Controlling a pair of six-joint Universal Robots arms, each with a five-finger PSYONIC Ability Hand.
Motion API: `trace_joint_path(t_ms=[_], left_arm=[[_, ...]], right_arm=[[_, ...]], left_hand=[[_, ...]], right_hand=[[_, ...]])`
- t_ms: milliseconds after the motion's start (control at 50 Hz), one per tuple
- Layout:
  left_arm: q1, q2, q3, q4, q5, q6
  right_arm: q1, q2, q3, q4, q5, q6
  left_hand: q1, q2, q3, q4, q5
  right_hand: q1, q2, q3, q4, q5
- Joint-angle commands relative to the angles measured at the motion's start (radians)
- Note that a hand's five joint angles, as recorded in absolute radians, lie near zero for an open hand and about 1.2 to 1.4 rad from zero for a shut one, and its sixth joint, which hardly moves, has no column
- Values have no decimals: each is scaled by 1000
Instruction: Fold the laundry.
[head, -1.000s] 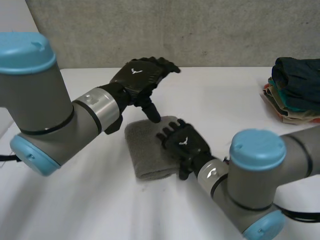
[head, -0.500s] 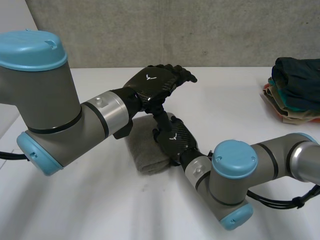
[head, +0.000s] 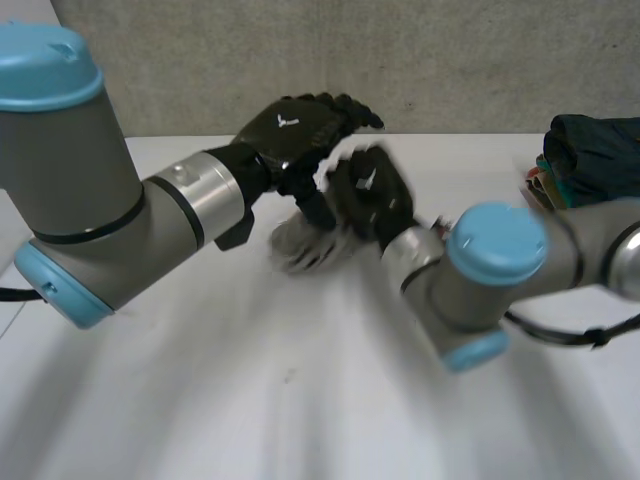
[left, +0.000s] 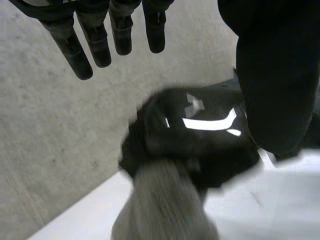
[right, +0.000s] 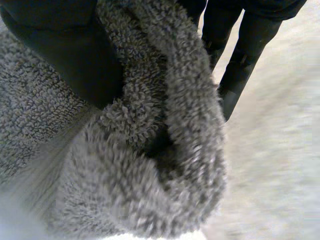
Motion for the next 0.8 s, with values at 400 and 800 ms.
trace_joint_path(t_ms=[400, 800], left_arm=[[11, 55, -17, 12, 0, -1], [-10, 50, -53, 12, -3, -4]], right_arm=[[-772, 43, -321, -120, -205, 396], [-971, 169, -186, -111, -491, 319]], left_hand=[[-32, -4, -16, -2, -7], [-32, -4, -16, -2, -7]], right_hand=[[357, 237, 233, 199, 286], [-141, -261, -265, -299, -212]])
